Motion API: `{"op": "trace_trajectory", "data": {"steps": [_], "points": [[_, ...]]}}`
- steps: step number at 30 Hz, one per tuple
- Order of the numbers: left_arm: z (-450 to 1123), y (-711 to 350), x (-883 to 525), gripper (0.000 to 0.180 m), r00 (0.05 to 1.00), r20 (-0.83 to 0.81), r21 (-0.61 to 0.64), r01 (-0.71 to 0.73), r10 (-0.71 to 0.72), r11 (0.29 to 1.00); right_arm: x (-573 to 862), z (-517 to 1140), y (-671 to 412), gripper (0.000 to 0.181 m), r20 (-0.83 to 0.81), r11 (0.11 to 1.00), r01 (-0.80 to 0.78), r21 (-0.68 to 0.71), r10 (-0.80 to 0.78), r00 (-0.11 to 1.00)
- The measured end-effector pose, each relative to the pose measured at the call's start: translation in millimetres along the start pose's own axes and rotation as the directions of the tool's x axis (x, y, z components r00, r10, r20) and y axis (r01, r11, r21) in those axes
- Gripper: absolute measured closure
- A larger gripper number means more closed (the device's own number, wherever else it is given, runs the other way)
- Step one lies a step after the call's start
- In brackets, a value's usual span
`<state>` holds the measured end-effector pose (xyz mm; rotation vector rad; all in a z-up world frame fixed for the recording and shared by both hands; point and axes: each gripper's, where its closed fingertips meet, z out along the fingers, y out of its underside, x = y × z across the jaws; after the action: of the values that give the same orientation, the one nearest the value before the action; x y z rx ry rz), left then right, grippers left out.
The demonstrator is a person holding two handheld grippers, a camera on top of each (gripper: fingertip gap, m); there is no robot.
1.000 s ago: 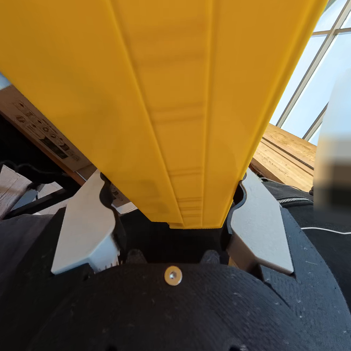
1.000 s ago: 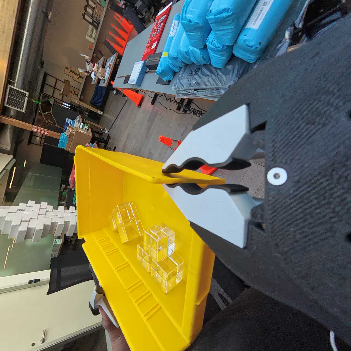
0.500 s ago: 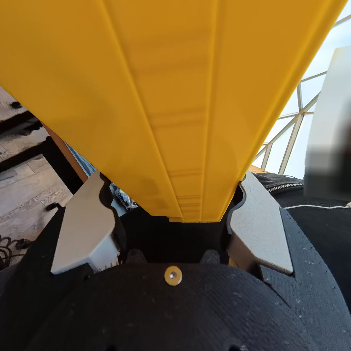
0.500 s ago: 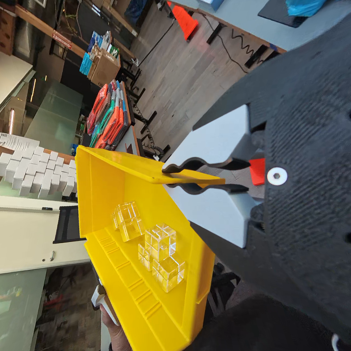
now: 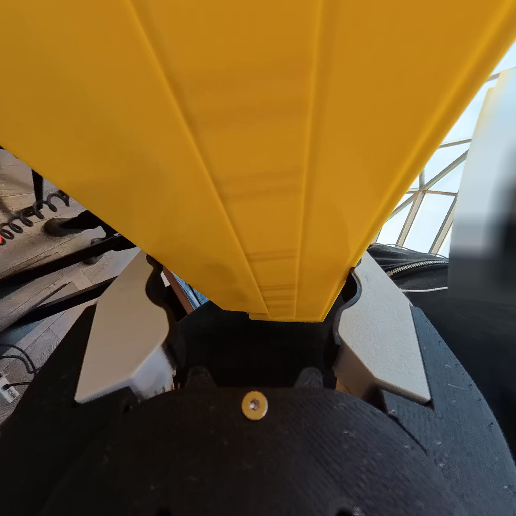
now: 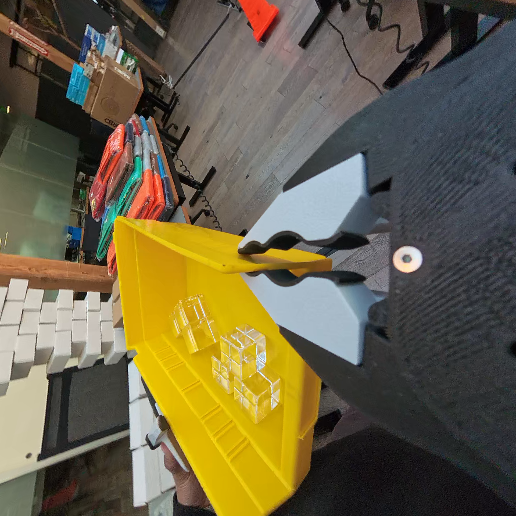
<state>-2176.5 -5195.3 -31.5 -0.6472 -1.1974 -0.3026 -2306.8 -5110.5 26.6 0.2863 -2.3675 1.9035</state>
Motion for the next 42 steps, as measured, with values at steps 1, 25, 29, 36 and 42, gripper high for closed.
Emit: {"op": "trace_trajectory", "data": {"steps": [1, 25, 29, 36, 42], "points": [[-5, -40, -4, 0.052, 1.000, -0.009, 0.000, 0.020, -0.020, 1.000, 21, 28, -7, 0.175, -0.010, 0.999, -0.035, 0.002, 0.035, 0.999], [150, -751, -254, 0.052, 1.000, 0.006, -0.132, 0.030, -0.029, 0.991, 619, 445, 9, 0.175, -0.229, 0.987, -0.142, 0.077, 0.156, 0.961], [215, -839, -302, 0.051, 0.996, -0.055, -0.196, 0.059, -0.071, 0.979, 724, 469, 18, 0.176, -0.304, 0.990, -0.136, 0.027, 0.137, 0.943], [338, -1001, -423, 0.051, 0.977, -0.106, -0.392, 0.130, -0.185, 0.911, 905, 511, 76, 0.174, -0.517, 0.973, -0.229, 0.017, 0.205, 0.831], [457, -1117, -499, 0.051, 0.968, -0.067, -0.622, 0.150, -0.244, 0.768, 1049, 519, 120, 0.173, -0.666, 0.943, -0.320, 0.088, 0.295, 0.685]]}}
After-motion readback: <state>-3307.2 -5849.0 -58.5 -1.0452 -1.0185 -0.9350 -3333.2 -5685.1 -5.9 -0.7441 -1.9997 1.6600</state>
